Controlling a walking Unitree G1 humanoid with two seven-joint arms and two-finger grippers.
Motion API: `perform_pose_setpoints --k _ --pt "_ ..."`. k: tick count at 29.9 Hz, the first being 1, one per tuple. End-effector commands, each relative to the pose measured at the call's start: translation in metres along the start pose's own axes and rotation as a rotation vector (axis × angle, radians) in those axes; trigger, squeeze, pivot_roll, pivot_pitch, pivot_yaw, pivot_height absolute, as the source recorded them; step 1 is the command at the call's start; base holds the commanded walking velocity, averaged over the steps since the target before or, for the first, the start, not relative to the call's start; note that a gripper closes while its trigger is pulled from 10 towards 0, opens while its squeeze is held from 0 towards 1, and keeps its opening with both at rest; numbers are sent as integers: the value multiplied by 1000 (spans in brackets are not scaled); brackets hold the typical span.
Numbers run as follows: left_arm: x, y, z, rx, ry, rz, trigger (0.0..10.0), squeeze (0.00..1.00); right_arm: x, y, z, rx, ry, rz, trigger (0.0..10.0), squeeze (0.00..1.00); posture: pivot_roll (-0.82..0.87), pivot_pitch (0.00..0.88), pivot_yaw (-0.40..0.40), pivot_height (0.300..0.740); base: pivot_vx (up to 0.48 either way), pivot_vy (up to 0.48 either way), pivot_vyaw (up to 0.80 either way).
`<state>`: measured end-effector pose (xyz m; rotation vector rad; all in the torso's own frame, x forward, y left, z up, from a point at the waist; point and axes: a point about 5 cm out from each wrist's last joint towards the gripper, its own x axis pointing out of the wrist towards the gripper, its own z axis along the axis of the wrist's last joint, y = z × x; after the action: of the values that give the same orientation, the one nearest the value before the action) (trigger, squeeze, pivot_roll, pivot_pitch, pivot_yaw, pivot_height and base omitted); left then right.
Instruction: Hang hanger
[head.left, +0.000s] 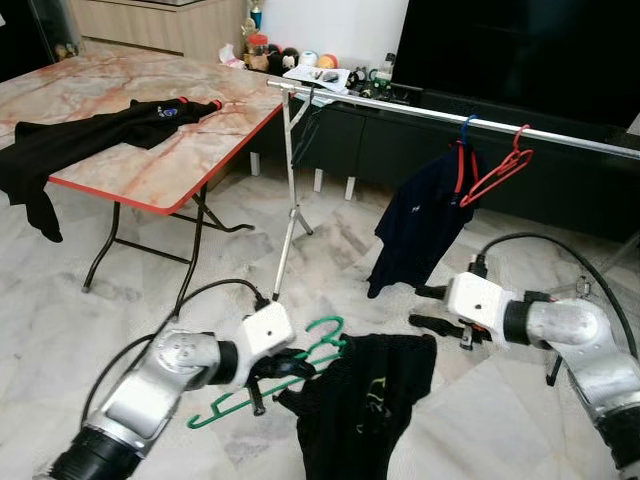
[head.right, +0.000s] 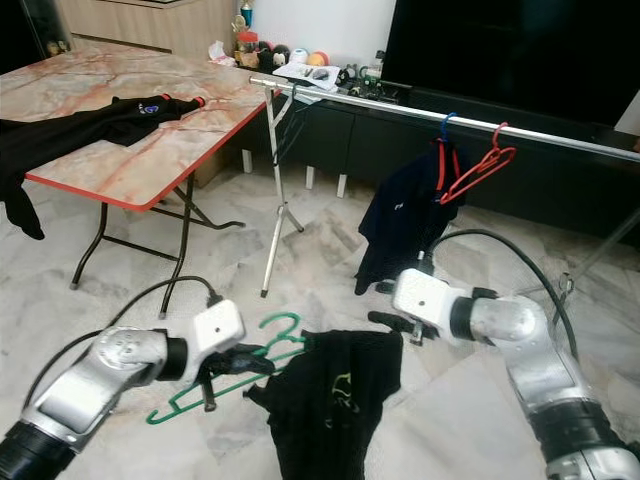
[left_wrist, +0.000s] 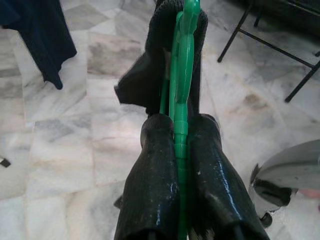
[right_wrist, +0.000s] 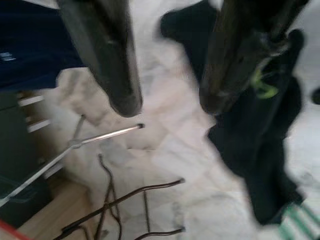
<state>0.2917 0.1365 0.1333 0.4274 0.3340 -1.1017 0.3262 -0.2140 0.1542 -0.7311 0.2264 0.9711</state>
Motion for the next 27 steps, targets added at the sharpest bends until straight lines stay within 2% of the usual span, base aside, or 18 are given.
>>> perform_pose_setpoints --k 1,3,4,5,10,11,12,14,15,16,17,20,27 --pt "-13 3 10 -8 -75 -6 0 0 -11 3 -13 56 6 13 10000 1000 111 34 -93 740 0 0 0" --pt "-16 3 10 -10 -78 -7 0 0 -12 3 -16 65 14 10 10000 1000 111 34 -93 740 0 0 0" --pt "-19 4 10 -13 -85 -11 0 0 -14 4 -20 81 20 11 10000 894 111 34 -93 740 0 0 0" --pt "-27 4 11 -22 -108 -23 0 0 -19 5 -28 133 17 23 10000 0 107 32 -95 740 0 0 0" --pt "-38 3 15 -28 -146 -56 0 0 -29 9 -45 190 62 42 10000 0 111 29 -98 740 0 0 0" --pt "-40 2 16 -27 -146 -70 0 0 -30 9 -46 206 63 38 10000 867 111 29 -98 740 0 0 0" --pt "-42 2 16 -25 -143 -83 0 0 -31 8 -47 225 54 38 10000 1000 111 27 -98 740 0 0 0" --pt "-45 1 16 -18 -135 -104 0 0 -34 8 -48 261 17 28 10000 1000 110 24 -97 740 0 0 0" --pt "-45 1 16 -17 -135 -108 0 0 -34 7 -51 277 20 14 10000 573 110 24 -97 740 0 0 0" --pt "-46 1 17 -16 -137 -110 0 0 -34 7 -53 288 24 4 10000 573 110 24 -97 740 0 0 0" --pt "-46 1 17 -15 -138 -111 0 0 -34 8 -55 294 34 5 10000 0 111 21 -95 740 0 0 0" --pt "-47 1 22 0 -137 -144 0 0 -32 15 -63 326 37 3 10000 0 116 15 -92 740 0 0 0" --pt "-47 -3 31 25 -144 -197 0 0 -27 21 -66 368 12 12 10000 0 118 7 -88 740 0 0 0"
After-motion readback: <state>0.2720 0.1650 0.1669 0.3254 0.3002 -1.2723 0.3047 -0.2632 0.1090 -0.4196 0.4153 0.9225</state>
